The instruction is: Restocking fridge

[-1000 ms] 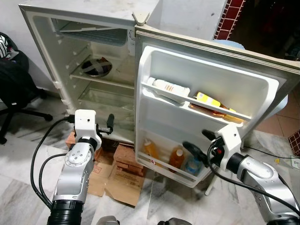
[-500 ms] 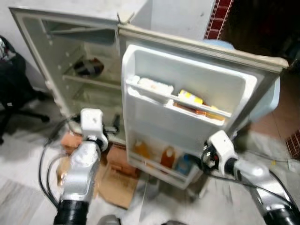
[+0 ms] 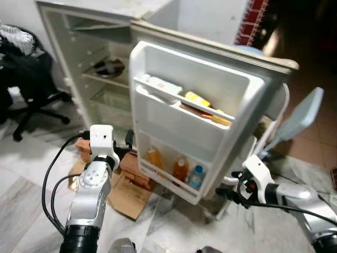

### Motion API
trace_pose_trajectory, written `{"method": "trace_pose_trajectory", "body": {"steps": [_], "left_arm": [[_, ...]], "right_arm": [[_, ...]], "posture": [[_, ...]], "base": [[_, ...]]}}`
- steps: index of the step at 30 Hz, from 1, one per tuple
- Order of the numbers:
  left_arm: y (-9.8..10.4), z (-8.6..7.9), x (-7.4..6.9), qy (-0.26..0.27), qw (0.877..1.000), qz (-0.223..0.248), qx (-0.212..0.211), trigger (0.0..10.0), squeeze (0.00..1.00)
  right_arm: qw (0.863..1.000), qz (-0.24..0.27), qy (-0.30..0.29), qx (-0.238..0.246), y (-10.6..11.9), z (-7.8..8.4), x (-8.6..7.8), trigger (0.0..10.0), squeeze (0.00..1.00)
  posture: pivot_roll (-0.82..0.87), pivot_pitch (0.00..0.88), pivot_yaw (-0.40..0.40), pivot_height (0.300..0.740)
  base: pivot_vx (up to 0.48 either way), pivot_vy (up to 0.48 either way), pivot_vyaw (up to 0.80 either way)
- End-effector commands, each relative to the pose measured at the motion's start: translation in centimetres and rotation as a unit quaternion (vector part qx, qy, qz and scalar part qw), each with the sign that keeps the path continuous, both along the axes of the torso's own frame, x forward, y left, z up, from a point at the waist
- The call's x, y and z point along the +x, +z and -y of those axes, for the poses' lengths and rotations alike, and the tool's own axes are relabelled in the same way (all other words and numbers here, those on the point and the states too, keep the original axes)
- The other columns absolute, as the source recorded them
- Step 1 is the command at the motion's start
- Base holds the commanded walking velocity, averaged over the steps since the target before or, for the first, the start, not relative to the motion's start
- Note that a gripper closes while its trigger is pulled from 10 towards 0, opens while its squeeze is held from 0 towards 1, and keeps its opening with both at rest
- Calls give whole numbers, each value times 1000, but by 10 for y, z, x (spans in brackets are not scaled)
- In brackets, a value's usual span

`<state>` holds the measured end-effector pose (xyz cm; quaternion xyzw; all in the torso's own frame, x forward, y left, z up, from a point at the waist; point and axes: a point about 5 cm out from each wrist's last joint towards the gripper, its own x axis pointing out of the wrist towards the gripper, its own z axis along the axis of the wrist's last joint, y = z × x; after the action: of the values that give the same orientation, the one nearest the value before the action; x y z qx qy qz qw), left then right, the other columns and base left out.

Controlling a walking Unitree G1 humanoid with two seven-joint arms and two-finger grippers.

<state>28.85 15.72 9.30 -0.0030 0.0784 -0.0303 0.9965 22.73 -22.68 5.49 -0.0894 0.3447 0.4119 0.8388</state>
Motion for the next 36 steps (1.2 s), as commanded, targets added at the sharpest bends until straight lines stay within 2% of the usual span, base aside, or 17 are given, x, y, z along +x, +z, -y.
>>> {"method": "trace_pose_trajectory", "body": {"steps": [1,3,4,5,6,7,8,9,12,16,17,20,21,24,25,31,36], "left_arm": [[3,-4,1,7,1000,4,6,10000,0],[3,-5,2,8,1000,4,8,10000,0],[3,-5,2,10,1000,3,12,10000,0],[2,-6,1,13,1000,3,13,10000,0],[2,-6,1,14,1000,2,14,10000,0],[2,-7,1,17,1000,1,14,10000,0],[2,-7,1,17,1000,1,14,10000,0],[1,-7,1,18,1000,0,14,10000,0],[1,-7,1,23,1000,-2,14,10000,0],[1,-11,0,37,999,-2,17,10000,0],[1,-11,0,37,999,-2,17,10000,0],[0,-13,-1,48,999,-3,16,10000,0],[0,-14,-2,53,998,-4,15,10000,0],[-2,-16,-4,61,998,-7,12,10000,0],[-4,-17,-5,66,998,-10,14,10000,0],[-10,-25,-8,94,995,-27,-2,10000,0],[-4,-31,-6,121,993,-7,7,10000,0]], "right_arm": [[999,1,35,-2,2,-4,-1,10000,0],[998,4,21,-56,-6,7,3,10000,0],[993,22,-17,-113,-12,18,12,10000,0],[988,44,-47,-139,-12,23,20,10000,0],[984,58,-66,-154,-12,26,25,10000,0],[974,93,-130,-162,-6,30,39,10000,0],[974,93,-130,-162,-6,30,39,10000,0],[965,122,-170,-160,1,31,50,10000,0],[951,161,-219,-146,12,28,63,10000,0],[925,232,-286,-91,30,14,81,10000,0],[925,232,-286,-91,30,14,81,10000,0],[906,267,-327,-42,40,4,87,10000,0],[894,292,-340,-14,48,-5,88,10000,0],[881,303,-363,6,52,-11,88,10000,0],[872,314,-375,14,55,-14,87,10000,0],[853,322,-409,42,55,-21,88,10000,0],[848,327,-414,54,59,-28,92,10000,0]], "posture": [[26,0,-37,740],[26,0,-37,740],[27,0,-37,740],[27,0,-37,740],[29,0,-37,740],[29,0,-36,740],[29,0,-36,740],[31,0,-35,740],[31,0,-36,740],[33,0,-36,740],[33,0,-36,740],[33,0,-39,740],[33,0,-39,740],[32,0,-38,740],[31,0,-34,740],[29,0,-28,740],[34,0,-32,740]], "base": [[0,0,0],[0,0,0],[0,0,0],[0,0,0],[0,0,0],[0,-285,0],[0,-285,0],[0,-326,0],[0,-300,0],[0,-322,0],[0,-326,0],[0,-330,0],[0,-330,0],[0,-324,0],[0,-349,0],[0,-322,0],[0,0,0]]}}
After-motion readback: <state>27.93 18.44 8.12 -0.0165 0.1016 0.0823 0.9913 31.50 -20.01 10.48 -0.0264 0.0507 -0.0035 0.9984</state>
